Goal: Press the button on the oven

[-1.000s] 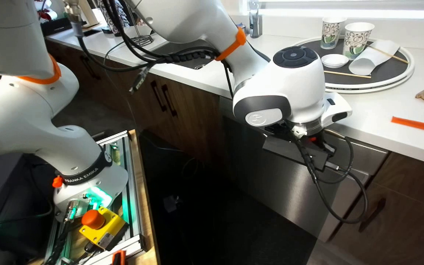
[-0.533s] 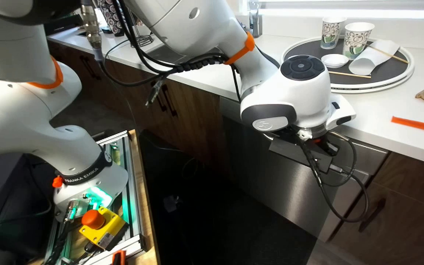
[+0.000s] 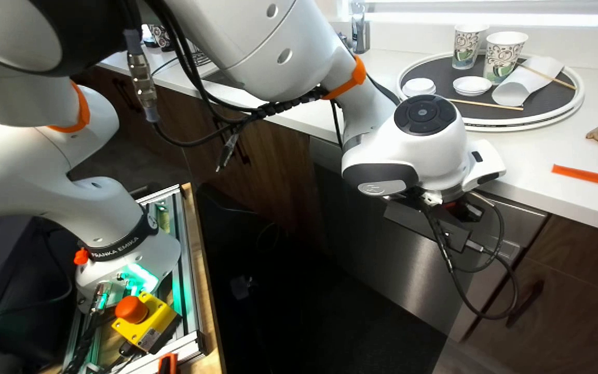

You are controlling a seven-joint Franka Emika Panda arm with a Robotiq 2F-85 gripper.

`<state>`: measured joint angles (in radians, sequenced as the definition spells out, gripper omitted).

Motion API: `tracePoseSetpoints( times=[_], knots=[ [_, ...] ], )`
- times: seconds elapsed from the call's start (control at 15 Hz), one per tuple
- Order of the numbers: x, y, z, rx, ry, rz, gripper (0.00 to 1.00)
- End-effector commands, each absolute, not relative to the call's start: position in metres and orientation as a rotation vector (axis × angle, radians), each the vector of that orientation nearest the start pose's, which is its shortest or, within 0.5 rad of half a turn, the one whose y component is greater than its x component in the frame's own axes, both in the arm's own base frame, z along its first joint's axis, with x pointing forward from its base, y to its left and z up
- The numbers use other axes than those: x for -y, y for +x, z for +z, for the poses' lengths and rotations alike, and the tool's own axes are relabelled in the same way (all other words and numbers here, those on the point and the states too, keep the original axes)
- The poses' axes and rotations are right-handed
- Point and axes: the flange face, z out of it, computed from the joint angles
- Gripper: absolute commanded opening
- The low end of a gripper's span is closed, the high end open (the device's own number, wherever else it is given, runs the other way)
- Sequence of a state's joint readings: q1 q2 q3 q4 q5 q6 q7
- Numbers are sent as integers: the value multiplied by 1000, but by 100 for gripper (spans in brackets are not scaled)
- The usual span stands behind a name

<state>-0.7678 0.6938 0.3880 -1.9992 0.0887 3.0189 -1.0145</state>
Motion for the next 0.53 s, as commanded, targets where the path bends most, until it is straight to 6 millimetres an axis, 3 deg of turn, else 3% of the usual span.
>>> tracePoseSetpoints(
  times=[0.0,0.47],
  knots=[
    [254,585,160,634,-2995,-768,0],
    [254,593,155,602,-2949,-809,0]
  ],
)
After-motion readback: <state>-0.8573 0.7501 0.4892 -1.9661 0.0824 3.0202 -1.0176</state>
